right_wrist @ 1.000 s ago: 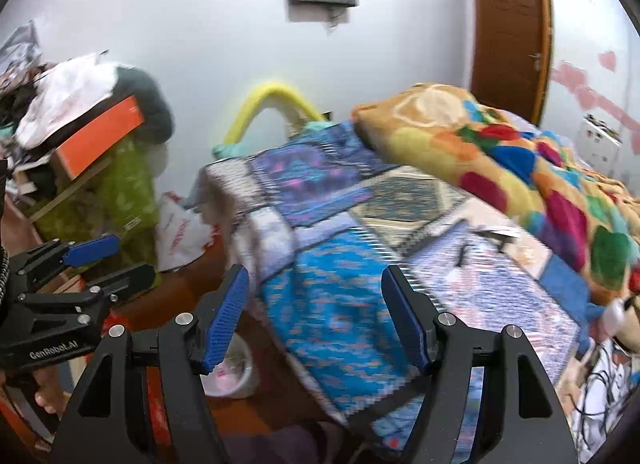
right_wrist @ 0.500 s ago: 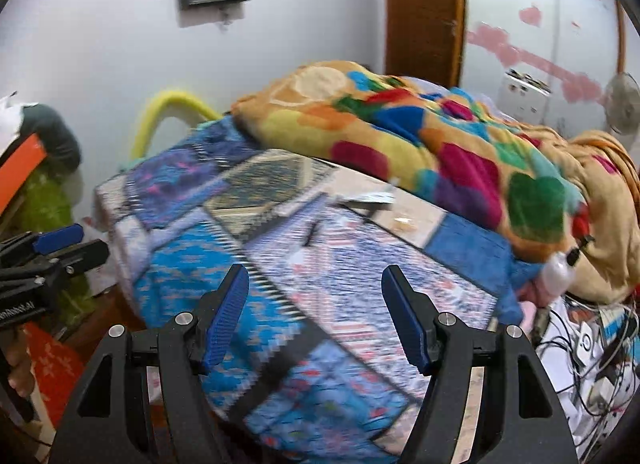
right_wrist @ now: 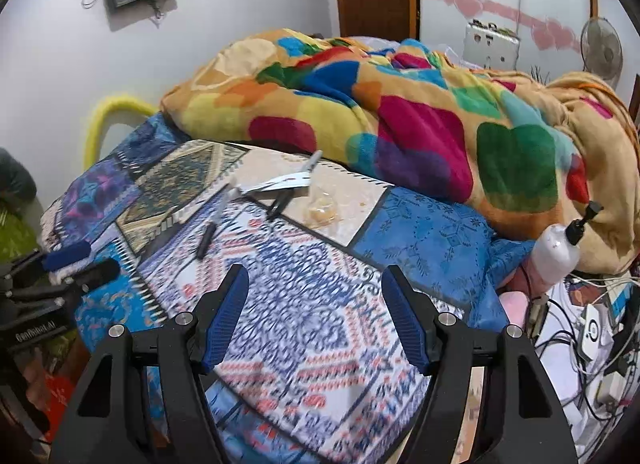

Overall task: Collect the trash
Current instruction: 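Move both open tools back up to the items on the bed, then grasp the plastic bag with ring using the right tool while the left tool grasps a pen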

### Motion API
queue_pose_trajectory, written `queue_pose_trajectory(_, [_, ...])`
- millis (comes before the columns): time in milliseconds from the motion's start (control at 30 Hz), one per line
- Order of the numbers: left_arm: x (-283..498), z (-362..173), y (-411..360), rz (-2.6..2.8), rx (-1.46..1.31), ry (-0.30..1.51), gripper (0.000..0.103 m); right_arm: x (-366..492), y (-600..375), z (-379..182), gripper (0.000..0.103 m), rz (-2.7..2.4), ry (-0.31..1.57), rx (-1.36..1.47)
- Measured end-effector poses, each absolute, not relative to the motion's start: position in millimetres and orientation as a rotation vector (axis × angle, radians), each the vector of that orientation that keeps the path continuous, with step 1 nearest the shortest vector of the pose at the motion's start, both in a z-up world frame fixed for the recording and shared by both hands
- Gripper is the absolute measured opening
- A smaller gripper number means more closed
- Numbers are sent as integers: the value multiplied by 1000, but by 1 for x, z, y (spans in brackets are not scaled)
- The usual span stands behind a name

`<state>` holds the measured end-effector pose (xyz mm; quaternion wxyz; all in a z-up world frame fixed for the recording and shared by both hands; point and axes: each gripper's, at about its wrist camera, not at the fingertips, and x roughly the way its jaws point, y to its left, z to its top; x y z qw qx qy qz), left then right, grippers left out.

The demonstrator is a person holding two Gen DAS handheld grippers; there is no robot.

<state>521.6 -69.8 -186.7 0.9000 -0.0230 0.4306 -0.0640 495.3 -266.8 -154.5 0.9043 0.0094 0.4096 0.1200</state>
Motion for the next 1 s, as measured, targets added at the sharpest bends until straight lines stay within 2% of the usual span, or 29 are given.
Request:
queue_pose_trajectory(367, [586,-236,-93,-133,-26,946,66,570,-273,-198,65,242,930,125])
queue_pose_trajectory(400, [589,-239,-95,-128,-16,941,64,576,-273,-201,65,239,933,133])
queue_pose_trajectory(467, [595,-245,-99,-128,-1,943,53,587,-270,-207,65,232,937,141])
queue_pose_trajectory(567, [603,-253,-106,-134,7,953,41,601,-265,-217,65,233,958,144])
queue_pose_trajectory(667, [605,-256,-112,-142,38,942,39,607,-260,-224,65,234,970,149])
queue_pose_trajectory(800, [606,-257,-115,-157,52,923,36,605,-250,-226,49,229,948,97])
queue_pose_trajectory(833, [606,-257,-115,-157,50,919,34,605,-248,-226,39,221,945,81])
queue_pose_trajectory(900, [606,-257,-114,-150,50,912,24,605,-244,-226,31,211,947,48])
queue_pose_trajectory(933, [607,-257,-113,-144,49,912,16,604,-246,-225,30,220,955,59])
queue_pose_trajectory(1000, [607,-256,-110,-136,49,917,13,603,-250,-225,28,225,968,86])
